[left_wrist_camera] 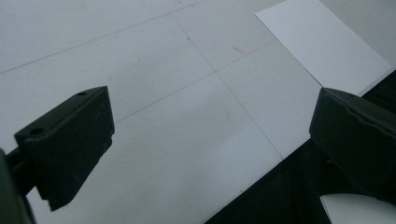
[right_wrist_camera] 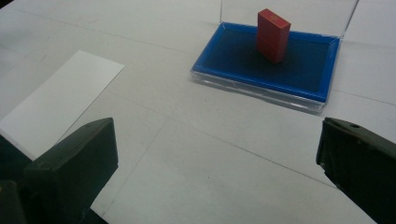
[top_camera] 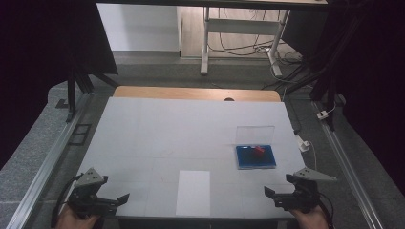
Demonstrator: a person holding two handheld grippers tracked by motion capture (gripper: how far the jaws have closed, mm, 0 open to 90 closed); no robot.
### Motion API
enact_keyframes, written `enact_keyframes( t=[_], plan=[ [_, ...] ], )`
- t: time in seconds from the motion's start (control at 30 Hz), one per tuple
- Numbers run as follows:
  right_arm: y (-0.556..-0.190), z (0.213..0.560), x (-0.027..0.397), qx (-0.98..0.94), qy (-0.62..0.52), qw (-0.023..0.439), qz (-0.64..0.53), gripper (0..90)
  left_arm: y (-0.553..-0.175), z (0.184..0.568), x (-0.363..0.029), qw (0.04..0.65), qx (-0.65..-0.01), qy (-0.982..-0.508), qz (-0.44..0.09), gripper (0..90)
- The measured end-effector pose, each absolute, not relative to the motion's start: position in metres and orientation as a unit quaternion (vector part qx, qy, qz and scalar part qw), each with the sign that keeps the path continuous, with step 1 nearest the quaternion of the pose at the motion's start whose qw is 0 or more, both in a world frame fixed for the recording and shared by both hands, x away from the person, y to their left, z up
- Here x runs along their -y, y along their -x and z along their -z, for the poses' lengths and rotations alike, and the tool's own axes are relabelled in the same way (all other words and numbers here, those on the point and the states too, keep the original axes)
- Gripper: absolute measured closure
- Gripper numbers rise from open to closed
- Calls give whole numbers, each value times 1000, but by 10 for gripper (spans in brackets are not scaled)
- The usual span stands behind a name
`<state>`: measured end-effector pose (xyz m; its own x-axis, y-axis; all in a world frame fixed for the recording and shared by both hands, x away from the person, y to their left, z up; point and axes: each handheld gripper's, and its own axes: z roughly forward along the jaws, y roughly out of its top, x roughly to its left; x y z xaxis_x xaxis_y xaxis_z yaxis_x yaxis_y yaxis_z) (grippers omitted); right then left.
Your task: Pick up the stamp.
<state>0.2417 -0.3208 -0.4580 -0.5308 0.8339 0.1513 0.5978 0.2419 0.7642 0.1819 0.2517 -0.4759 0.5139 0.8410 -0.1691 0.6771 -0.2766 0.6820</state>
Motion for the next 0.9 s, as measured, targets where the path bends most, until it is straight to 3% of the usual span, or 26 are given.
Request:
enact_keyframes(
  t=[0.47, 0.9],
  plan=[
    [-242, 458, 319, -781, -455, 143, -403, 0, -181, 475, -253, 357, -479, -792, -129, 0],
    [-242, 457, 317, -789, -446, 140, -400, 0, -184, 477, -254, 356, -481, -794, -108, 2]
  ],
)
